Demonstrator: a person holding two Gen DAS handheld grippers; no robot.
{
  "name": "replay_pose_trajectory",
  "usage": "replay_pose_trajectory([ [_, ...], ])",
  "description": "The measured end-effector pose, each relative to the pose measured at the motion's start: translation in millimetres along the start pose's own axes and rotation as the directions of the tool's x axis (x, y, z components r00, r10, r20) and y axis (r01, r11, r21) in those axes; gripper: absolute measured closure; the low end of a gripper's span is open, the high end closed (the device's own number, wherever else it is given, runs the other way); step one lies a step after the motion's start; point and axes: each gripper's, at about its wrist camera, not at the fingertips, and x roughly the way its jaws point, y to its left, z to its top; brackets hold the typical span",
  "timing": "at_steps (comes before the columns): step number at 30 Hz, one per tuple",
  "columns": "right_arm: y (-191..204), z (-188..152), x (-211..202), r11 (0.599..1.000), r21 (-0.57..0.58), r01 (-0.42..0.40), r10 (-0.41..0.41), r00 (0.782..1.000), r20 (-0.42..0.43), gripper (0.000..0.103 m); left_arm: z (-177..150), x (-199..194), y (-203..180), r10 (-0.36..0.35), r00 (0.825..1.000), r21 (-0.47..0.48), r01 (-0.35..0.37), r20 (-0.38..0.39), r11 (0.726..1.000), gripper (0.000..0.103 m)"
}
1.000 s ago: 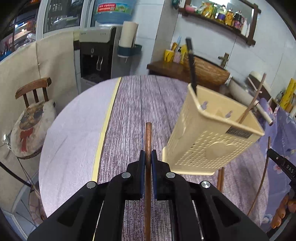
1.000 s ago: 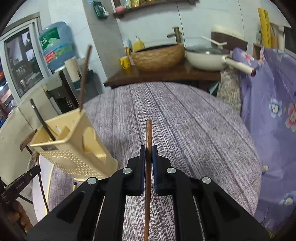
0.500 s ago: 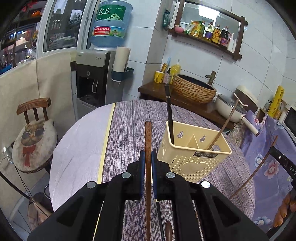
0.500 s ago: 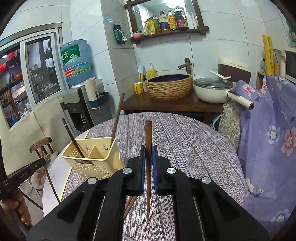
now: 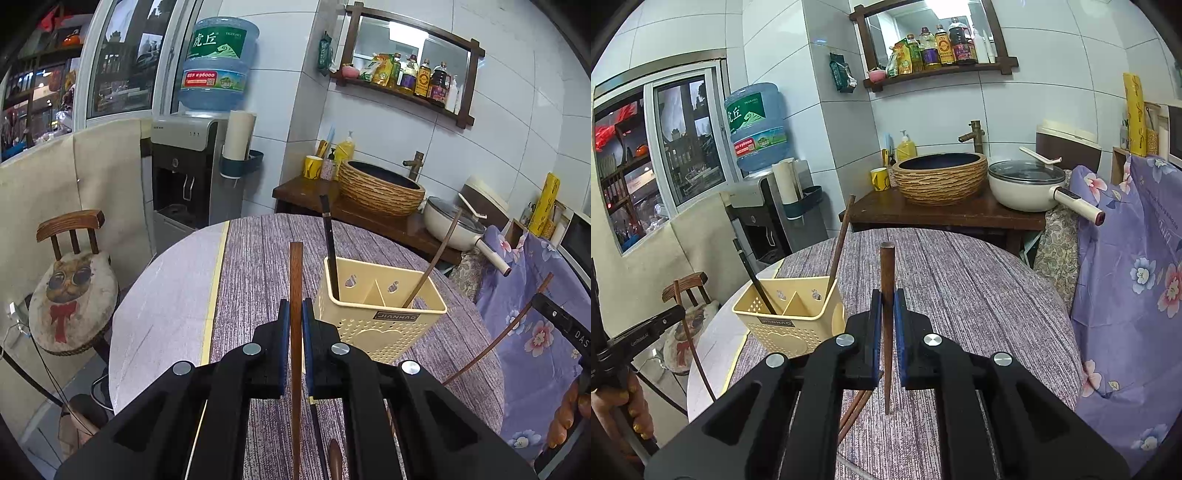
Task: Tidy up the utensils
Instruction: 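Lift both brown chopsticks and carry them above the cream holder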
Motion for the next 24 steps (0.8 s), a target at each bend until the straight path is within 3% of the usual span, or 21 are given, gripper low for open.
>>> replay_pose_trajectory([
  [6, 1.9, 13.0, -5.0, 0.999, 0.001, -0.032, 0.032, 0.999, -0.003, 0.095, 14.4, -10.2, -2.4, -0.027, 0.999, 0.000, 0.027, 0.022, 1.000, 0.095],
  [12, 14.0, 49.9, -24.6, 0.996, -0.015, -0.089, 0.090, 0.996, 0.024, 0.095, 53.3, -34.9, -4.4, -0.083, 0.992, -0.029, 0.086, 0.097, 0.996, 0.095],
  [17, 30.2, 97.2, -49.2, 0.991, -0.031, -0.133, 0.136, 0.987, 0.091, 0.095, 98.4, -54.9, -17.7, -0.089, 0.969, -0.039, 0.101, 0.232, 0.994, 0.095],
  [24, 57.1, 144.5, -44.7, 0.987, -0.032, -0.155, 0.158, 0.974, 0.165, 0.095, 139.5, -30.8, -38.1, -0.069, 0.935, -0.074, 0.101, 0.347, 0.992, 0.095],
])
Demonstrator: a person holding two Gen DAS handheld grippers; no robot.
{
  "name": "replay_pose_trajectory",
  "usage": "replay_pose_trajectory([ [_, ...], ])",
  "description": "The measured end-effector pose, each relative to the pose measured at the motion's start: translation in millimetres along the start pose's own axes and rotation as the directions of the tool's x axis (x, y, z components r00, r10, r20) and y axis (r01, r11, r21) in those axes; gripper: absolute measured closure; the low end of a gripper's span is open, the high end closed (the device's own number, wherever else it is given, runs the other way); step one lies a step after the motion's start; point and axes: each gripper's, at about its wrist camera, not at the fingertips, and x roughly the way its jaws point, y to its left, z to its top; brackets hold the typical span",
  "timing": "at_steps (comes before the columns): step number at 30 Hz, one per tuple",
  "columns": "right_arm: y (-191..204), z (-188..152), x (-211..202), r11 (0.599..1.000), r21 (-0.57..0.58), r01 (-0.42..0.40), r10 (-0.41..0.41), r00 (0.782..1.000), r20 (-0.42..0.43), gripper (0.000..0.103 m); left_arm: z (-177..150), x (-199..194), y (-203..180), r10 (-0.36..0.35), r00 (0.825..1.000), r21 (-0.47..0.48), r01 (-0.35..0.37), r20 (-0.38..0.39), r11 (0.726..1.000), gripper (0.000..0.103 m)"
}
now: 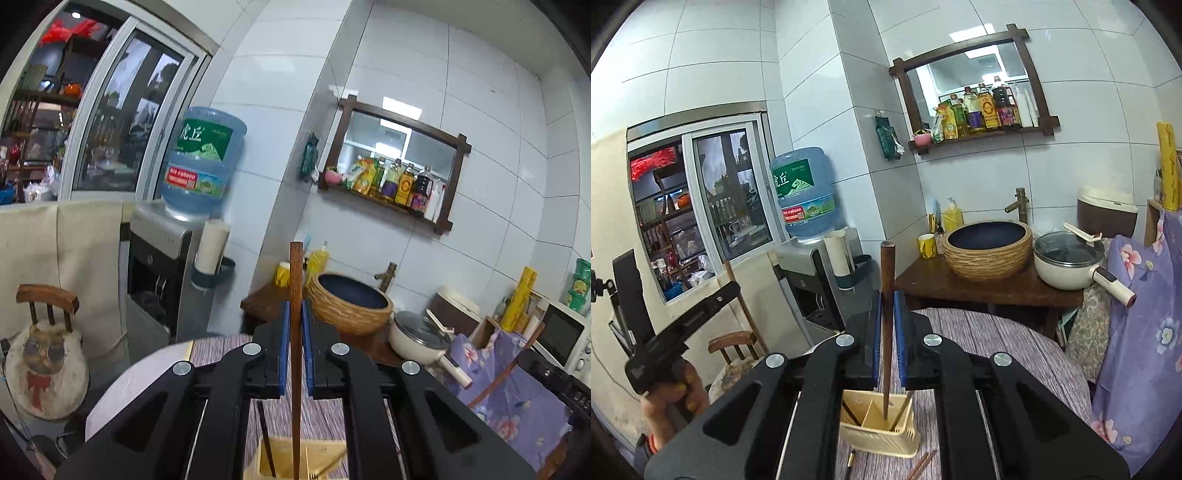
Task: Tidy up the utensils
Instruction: 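Lift both brown chopsticks and carry them above the cream holder, then drop both chopsticks into the holder and open both tools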
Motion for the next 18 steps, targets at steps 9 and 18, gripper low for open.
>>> replay_pose_trajectory([
  [9, 0.4, -40.0, 65.2, 0.999, -0.009, 0.036, -0.037, 0.995, -0.098, 0.095, -48.3, 44.4, 9.8, 0.068, 0.997, 0.013, -0.067, -0.036, 0.998, 0.095],
  [18, -8.5, -92.4, 108.1, 0.998, 0.003, 0.060, -0.058, 0.976, -0.212, 0.095, -98.1, 59.9, 13.0, 0.076, 0.988, 0.045, -0.070, -0.136, 0.997, 0.095],
])
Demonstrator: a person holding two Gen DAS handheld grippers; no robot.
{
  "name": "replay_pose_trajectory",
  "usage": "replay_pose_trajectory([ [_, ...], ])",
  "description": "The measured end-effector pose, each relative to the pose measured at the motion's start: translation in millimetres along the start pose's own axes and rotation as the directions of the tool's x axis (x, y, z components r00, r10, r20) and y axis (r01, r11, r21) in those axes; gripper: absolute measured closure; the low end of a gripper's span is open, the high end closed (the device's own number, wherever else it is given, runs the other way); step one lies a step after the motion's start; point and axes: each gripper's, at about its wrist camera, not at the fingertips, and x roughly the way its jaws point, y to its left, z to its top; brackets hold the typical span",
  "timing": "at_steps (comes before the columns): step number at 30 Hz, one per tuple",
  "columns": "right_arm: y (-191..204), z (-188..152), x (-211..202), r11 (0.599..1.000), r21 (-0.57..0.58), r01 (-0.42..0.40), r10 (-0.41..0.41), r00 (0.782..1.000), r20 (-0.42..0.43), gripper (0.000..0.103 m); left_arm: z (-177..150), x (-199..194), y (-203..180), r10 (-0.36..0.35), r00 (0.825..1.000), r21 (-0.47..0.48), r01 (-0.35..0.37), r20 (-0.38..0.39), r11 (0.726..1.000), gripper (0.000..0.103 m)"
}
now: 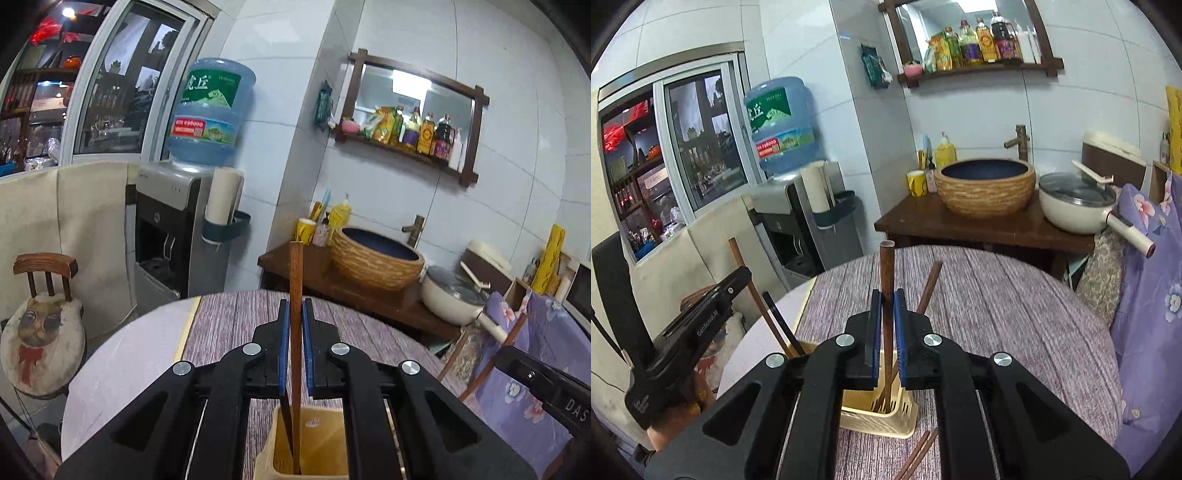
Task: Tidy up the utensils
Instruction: 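Drop both chopsticks into the holder and open both tools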
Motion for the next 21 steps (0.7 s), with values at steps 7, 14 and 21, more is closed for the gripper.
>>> replay_pose_trajectory([
  [7, -6.4, -9.3, 15.3, 1.000, 0.023, 0.018, -0.018, 1.000, -0.017, 0.095, -20.0, 15.3, 2.0, 0.011, 0.998, 0.014, -0.010, -0.069, 1.000, 0.095],
  [14, -11.1, -14.9, 17.0, 1.000, 0.026, -0.006, 0.007, 0.999, -0.035, 0.094, -26.8, 13.3, 3.3, -0.020, 0.995, 0.021, 0.023, -0.097, 1.000, 0.093],
  [21, -7.7, -32.2, 1.1, 0.999, -0.028, 0.020, -0.019, 0.999, 0.027, 0.049, -34.3, -16.3, 7.9, -0.035, 0.998, 0.045, 0.038, -0.058, 0.998, 0.044],
])
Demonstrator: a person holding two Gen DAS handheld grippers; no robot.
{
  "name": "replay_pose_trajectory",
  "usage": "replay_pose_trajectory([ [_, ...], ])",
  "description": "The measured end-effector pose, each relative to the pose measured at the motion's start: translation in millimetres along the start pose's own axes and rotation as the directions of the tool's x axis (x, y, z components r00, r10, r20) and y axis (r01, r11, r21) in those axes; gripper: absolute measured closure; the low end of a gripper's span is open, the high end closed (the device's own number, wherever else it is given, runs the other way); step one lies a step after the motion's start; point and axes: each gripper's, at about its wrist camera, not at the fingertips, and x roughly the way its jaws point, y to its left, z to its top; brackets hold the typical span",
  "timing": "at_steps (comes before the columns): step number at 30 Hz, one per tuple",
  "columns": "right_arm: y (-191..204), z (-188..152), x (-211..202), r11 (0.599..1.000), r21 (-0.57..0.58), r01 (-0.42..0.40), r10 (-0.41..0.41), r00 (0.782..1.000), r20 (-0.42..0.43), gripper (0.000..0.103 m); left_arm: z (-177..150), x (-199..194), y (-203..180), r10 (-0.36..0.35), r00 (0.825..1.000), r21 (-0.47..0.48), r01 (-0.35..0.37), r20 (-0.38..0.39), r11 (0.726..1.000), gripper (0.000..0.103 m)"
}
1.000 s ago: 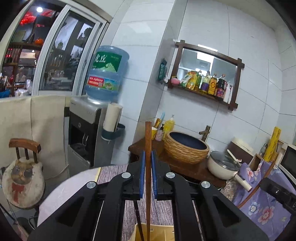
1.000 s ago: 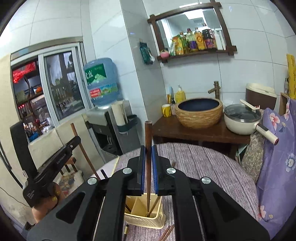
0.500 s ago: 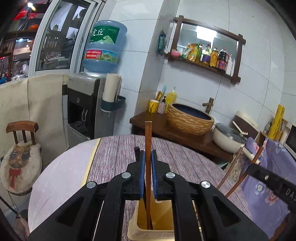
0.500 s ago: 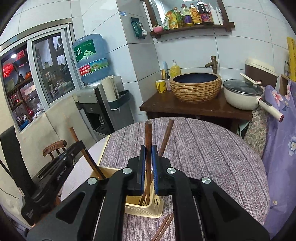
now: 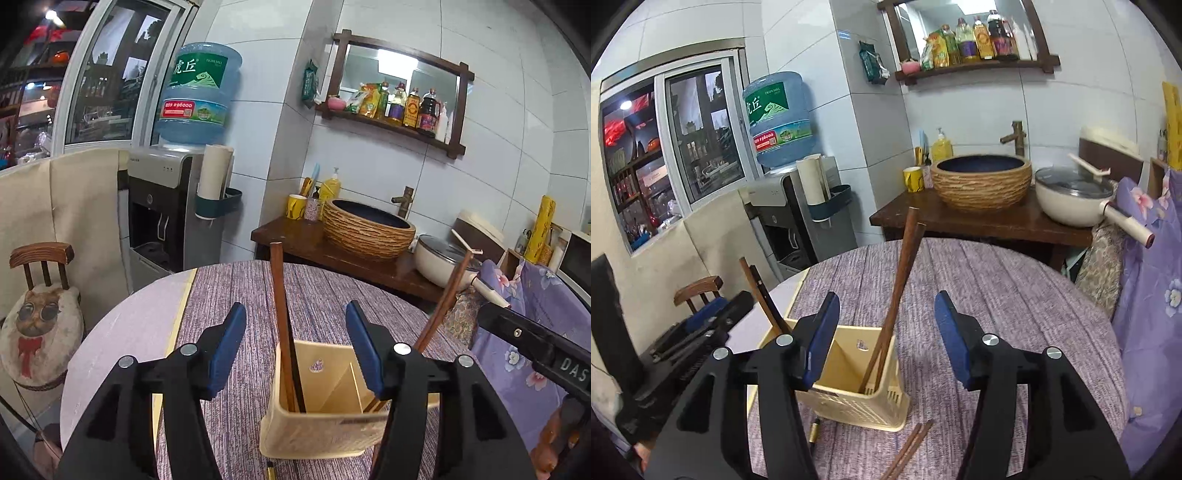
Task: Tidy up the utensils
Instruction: 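Drop both chopsticks into the holder and open both tools, then grasp the clear plastic spoon with the right tool while the left tool grasps the black chopstick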
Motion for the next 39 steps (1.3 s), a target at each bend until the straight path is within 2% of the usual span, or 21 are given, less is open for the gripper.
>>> replay_pose_trajectory([
  [3, 1.2, -11.6, -9.7, 0.999, -0.034, -0.001, 0.001, 1.000, 0.004, 0.049, -6.6, -9.8, 7.5, -0.014, 0.999, -0.017, 0.013, -0.034, 1.000, 0.034],
  [6, -0.2, -29.0, -16.6, 0.998, -0.064, -0.005, 0.004, 1.000, -0.017, 0.049, -20.7, -16.6, 20.6, -0.030, 0.997, -0.059, 0.025, -0.077, 0.998, 0.030],
  [12, -0.7, -81.7, -12.4, 0.993, -0.111, -0.042, 0.024, 0.987, -0.158, 0.049, -67.2, -13.7, 40.1, -0.008, 0.975, -0.060, -0.005, -0.222, 0.998, 0.030],
  [16, 6.3, -126.6, -6.7, 0.978, -0.206, -0.043, -0.008, 0.970, -0.242, 0.049, -96.1, -14.0, 50.1, -0.002, 0.954, -0.057, -0.016, -0.300, 0.998, 0.030],
  [20, 8.2, -169.0, 1.1, 0.959, -0.262, -0.110, 0.012, 0.937, -0.349, 0.049, -122.8, -18.1, 56.8, -0.008, 0.933, -0.061, -0.014, -0.360, 0.998, 0.030],
  [25, 8.4, -200.5, 4.8, 0.932, -0.314, -0.182, 0.031, 0.902, -0.432, 0.051, -142.2, -21.5, 62.2, -0.022, 0.913, -0.075, -0.009, -0.407, 0.997, 0.030],
  [29, 5.3, -214.6, 9.7, 0.913, -0.352, -0.206, 0.015, 0.879, -0.477, 0.059, -147.1, -26.0, 63.3, -0.024, 0.910, -0.073, -0.007, -0.414, 0.997, 0.031],
  [32, 2.5, -221.1, 13.7, 0.907, -0.337, -0.253, 0.047, 0.856, -0.514, 0.069, -149.1, -27.1, 62.9, -0.026, 0.907, -0.073, -0.005, -0.421, 0.997, 0.031],
  [34, 2.5, -222.6, 13.1, 0.900, -0.339, -0.273, 0.063, 0.852, -0.520, 0.073, -149.9, -27.2, 62.3, -0.025, 0.905, -0.069, -0.005, -0.424, 0.998, 0.031],
  [36, 4.2, -224.1, 12.8, 0.894, -0.341, -0.290, 0.075, 0.848, -0.525, 0.086, -150.7, -26.9, 62.2, -0.021, 0.904, -0.065, -0.008, -0.427, 0.998, 0.031],
  [39, 9.4, -225.5, 12.1, 0.888, -0.357, -0.291, 0.068, 0.850, -0.523, 0.094, -151.2, -24.2, 60.9, -0.016, 0.902, -0.064, -0.012, -0.431, 0.998, 0.031],
])
